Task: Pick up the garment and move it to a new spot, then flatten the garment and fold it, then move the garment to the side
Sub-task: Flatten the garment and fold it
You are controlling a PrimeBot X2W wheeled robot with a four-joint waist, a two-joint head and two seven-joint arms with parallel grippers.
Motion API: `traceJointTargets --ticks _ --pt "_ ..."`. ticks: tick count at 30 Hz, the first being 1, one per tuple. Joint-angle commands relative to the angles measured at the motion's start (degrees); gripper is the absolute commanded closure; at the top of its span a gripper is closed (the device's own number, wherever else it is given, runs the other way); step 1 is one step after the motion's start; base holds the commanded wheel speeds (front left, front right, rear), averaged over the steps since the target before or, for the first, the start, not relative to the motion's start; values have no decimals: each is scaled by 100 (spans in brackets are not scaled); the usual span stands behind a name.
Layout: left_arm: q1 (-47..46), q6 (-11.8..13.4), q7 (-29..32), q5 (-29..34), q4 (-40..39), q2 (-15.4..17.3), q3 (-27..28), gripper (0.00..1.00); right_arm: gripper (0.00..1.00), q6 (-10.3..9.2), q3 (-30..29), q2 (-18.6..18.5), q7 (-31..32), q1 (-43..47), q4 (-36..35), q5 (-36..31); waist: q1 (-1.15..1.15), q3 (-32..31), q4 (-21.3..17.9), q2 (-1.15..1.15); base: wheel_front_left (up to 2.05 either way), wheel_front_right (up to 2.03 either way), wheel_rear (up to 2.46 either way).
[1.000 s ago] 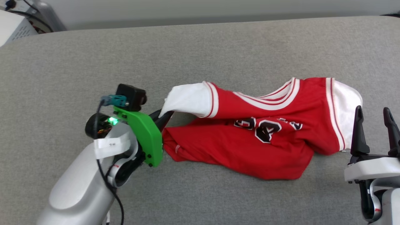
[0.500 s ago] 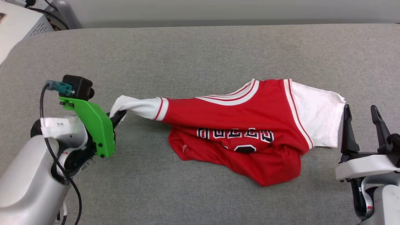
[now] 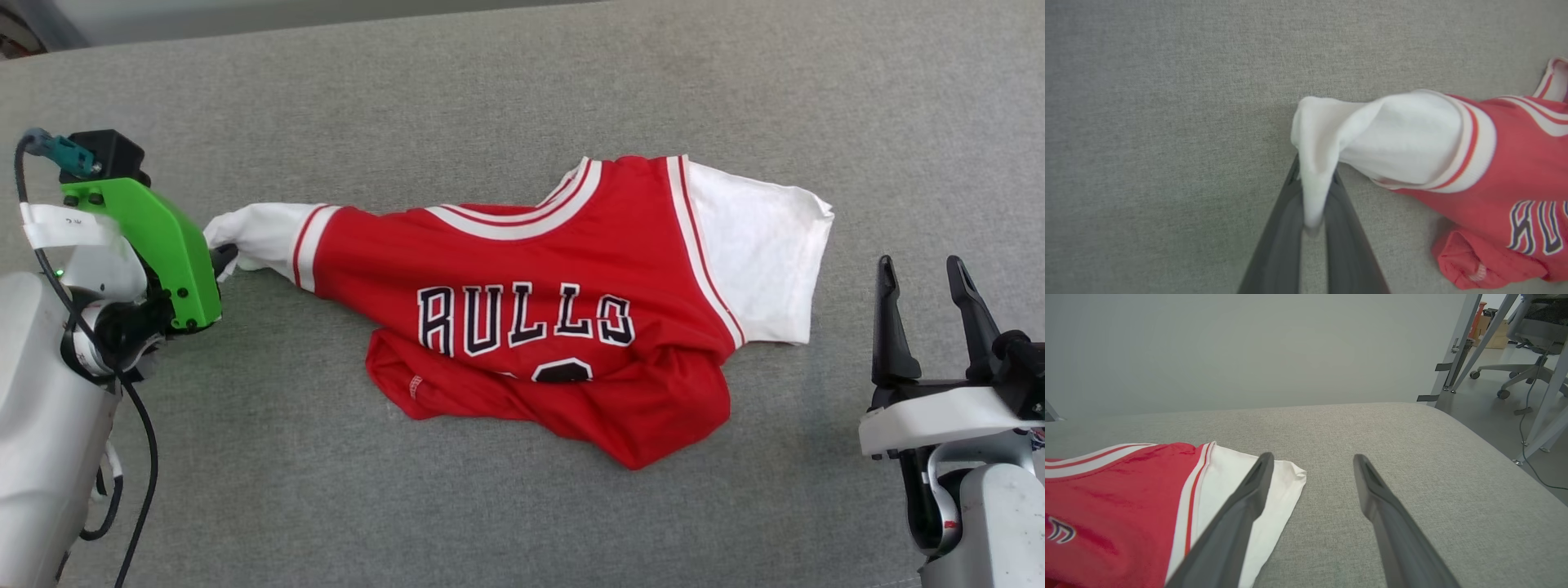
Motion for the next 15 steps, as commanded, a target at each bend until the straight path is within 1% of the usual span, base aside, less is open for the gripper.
traceJointTargets --ticks 1,2,3,5,8,12,15 --pt "-166 48 2 -9 150 47 15 100 0 -5 27 -8 -35 -116 -2 41 0 219 -203 65 0 0 0" --pt "-233 66 -26 27 239 48 12 37 0 -5 38 -8 -35 -127 -6 50 0 244 -218 65 0 0 0" --pt "-320 113 -106 102 345 52 13 0 0 -5 46 -8 -35 -142 -13 61 0 277 -230 65 0 0 0" --pt "-465 184 -337 259 503 33 3 0 0 -5 51 -8 -35 -166 -13 77 0 317 -234 65 0 0 0" --pt "-600 205 -681 483 673 -24 -71 0 0 -5 49 -8 -35 -192 7 80 0 325 -192 65 0 0 0" --pt "-713 116 -1274 700 817 -137 -138 0 0 -5 23 -8 -35 -211 27 42 0 249 -46 65 0 0 0" --pt "-743 26 -1892 874 852 -230 -171 0 0 -5 -5 -7 -35 -218 31 -7 0 115 92 65 0 0 0"
